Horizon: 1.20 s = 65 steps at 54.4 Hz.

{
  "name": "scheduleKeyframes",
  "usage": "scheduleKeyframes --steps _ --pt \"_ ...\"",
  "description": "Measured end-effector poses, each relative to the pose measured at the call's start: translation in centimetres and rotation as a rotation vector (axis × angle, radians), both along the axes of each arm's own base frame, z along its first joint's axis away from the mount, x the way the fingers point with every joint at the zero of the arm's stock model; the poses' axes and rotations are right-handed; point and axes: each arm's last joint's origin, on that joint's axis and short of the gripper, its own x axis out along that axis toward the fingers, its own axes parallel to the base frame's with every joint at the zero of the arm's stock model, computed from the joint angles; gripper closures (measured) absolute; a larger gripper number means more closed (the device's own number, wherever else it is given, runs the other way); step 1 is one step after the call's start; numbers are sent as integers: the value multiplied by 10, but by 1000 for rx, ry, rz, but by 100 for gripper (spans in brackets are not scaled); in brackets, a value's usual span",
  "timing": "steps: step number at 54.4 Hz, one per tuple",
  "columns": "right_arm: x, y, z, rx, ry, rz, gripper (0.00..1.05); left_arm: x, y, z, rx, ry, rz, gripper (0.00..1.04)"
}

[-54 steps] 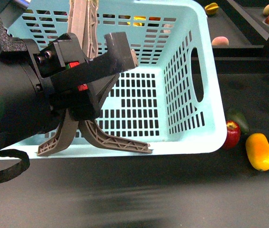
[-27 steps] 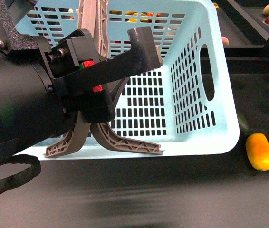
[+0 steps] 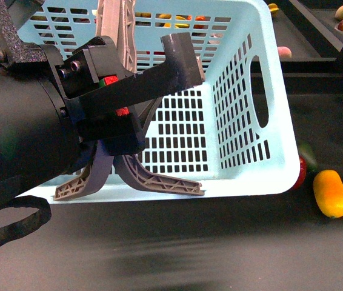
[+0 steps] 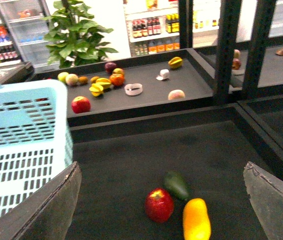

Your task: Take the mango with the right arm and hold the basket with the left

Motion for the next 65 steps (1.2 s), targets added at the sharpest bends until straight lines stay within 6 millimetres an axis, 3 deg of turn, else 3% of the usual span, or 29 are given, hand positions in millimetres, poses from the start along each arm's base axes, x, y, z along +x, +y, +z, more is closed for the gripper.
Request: scheduleKeyframes --steps 7,12,18,36,51,65 --pt "35 -25 4 22 44 -55 8 0 0 0 0 -1 2 99" --pt "60 -42 -7 41 117 -100 8 0 0 1 0 -2 3 99" --pt "84 -60 -33 69 233 -143 8 0 0 1 0 -2 6 99" --pt "125 -102 -111 118 474 -258 8 0 0 1 -1 -2 2 99" --pt "160 -120 -173 100 636 -305 8 0 0 1 0 -2 5 99" --pt "205 -115 -205 71 680 -261 8 0 0 1 -1 -2 3 99"
